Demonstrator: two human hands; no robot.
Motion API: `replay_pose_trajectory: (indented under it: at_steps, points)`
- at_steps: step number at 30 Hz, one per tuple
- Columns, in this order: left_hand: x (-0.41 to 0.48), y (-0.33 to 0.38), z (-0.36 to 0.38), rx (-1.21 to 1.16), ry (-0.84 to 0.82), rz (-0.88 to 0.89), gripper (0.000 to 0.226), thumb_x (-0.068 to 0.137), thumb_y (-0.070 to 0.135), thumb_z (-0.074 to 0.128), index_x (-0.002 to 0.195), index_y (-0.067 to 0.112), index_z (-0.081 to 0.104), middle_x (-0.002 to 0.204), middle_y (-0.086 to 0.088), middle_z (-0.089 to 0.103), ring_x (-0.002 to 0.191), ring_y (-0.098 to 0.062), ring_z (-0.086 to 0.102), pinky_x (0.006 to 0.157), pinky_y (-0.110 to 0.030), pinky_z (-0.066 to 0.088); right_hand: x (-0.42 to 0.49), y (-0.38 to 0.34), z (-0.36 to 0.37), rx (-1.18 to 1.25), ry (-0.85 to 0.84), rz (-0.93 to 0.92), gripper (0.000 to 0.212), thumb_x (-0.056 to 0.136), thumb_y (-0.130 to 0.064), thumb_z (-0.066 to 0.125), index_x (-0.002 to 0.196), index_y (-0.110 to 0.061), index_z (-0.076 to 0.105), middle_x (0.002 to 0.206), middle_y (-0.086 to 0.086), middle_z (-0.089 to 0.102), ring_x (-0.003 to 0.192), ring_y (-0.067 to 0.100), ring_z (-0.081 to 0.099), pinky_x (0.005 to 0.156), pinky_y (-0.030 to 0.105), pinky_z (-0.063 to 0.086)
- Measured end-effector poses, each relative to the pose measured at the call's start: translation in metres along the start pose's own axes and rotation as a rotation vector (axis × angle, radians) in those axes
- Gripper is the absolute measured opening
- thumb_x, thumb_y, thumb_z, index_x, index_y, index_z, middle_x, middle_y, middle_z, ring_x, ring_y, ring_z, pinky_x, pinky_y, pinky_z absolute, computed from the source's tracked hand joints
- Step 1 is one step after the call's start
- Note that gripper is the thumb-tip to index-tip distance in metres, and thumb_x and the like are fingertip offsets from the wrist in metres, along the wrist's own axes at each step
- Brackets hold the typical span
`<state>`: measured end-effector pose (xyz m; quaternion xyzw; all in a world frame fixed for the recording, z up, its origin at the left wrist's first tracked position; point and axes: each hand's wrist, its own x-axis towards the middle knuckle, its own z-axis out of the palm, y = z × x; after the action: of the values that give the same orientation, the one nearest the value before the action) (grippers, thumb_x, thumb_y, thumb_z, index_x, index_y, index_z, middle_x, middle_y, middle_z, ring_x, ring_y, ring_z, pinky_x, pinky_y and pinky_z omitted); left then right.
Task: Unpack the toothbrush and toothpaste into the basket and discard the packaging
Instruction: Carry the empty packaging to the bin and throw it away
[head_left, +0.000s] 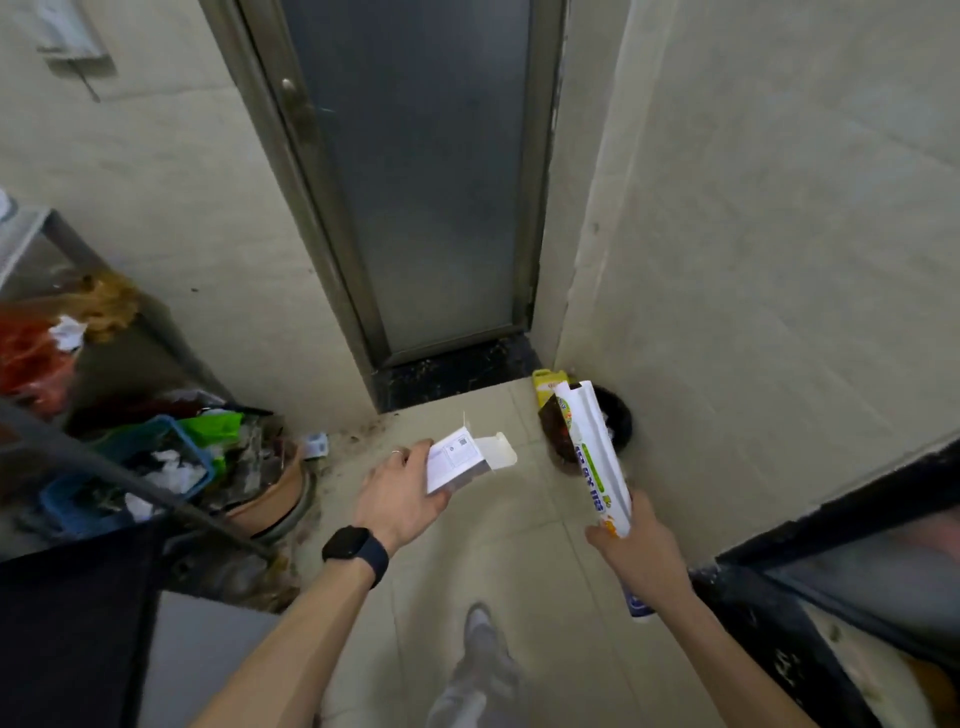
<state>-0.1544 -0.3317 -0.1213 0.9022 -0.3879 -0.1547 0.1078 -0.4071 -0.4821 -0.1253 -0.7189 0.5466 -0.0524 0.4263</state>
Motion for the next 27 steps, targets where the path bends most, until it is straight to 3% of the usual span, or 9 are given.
replay_pose_trajectory:
  at_steps: [3,7,13,17,21,27]
  points:
    - [0.070,0.019,-0.009,-0.014,-0.045,0.048,0.064,0.085,0.053,0.058,0.140,0.030,0.036,0.123,-0.006,0.055,0.104,-0.027,0.056,0.082,-0.037,0.046,0.051,-0.017,-0.010,-0.008,0.040,0.065,0.033,0.083,-0.027,0.071,0.103,-0.020,0.045,0.085,-0.001,0.060,0.076,0.025,0.059,0.063,0.035,0.043]
    - [0.154,0.044,-0.013,-0.021,-0.100,0.099,0.065,0.086,0.053,0.056,0.142,0.028,0.034,0.127,-0.005,0.053,0.108,-0.026,0.056,0.089,-0.040,0.049,0.110,-0.028,-0.016,0.013,0.066,0.103,0.034,0.079,-0.033,0.070,0.101,-0.030,0.044,0.089,-0.002,0.062,0.075,0.019,0.062,0.064,0.036,0.051]
    - [0.260,0.090,0.000,-0.036,-0.215,0.139,0.066,0.086,0.057,0.054,0.142,0.029,0.034,0.130,-0.005,0.052,0.109,-0.027,0.057,0.090,-0.041,0.049,0.184,-0.034,-0.029,0.041,0.075,0.160,0.044,0.086,-0.026,0.071,0.117,-0.031,0.041,0.097,-0.003,0.063,0.071,0.007,0.059,0.052,0.020,0.037]
    - [0.327,0.119,0.025,-0.059,-0.340,0.107,0.065,0.083,0.057,0.058,0.135,0.026,0.036,0.120,-0.008,0.055,0.101,-0.029,0.058,0.084,-0.042,0.052,0.245,-0.021,-0.031,0.042,0.053,0.274,0.051,0.085,-0.032,0.071,0.124,-0.025,0.040,0.101,0.001,0.062,0.080,0.024,0.062,0.059,0.031,0.043]
    - [0.384,0.143,0.057,-0.088,-0.467,0.037,0.063,0.082,0.059,0.056,0.131,0.023,0.040,0.115,-0.009,0.058,0.098,-0.029,0.060,0.084,-0.042,0.053,0.308,0.000,-0.029,0.057,-0.037,0.361,0.063,0.084,-0.039,0.072,0.133,-0.022,0.036,0.108,0.004,0.062,0.080,0.021,0.066,0.065,0.036,0.055]
    - [0.444,0.161,0.113,-0.129,-0.643,-0.137,0.068,0.086,0.067,0.049,0.133,0.019,0.043,0.126,-0.010,0.059,0.111,-0.032,0.057,0.088,-0.038,0.046,0.383,0.015,-0.032,-0.041,-0.186,0.480,0.056,0.083,-0.030,0.068,0.127,-0.020,0.035,0.103,0.002,0.056,0.088,0.026,0.062,0.081,0.041,0.056]
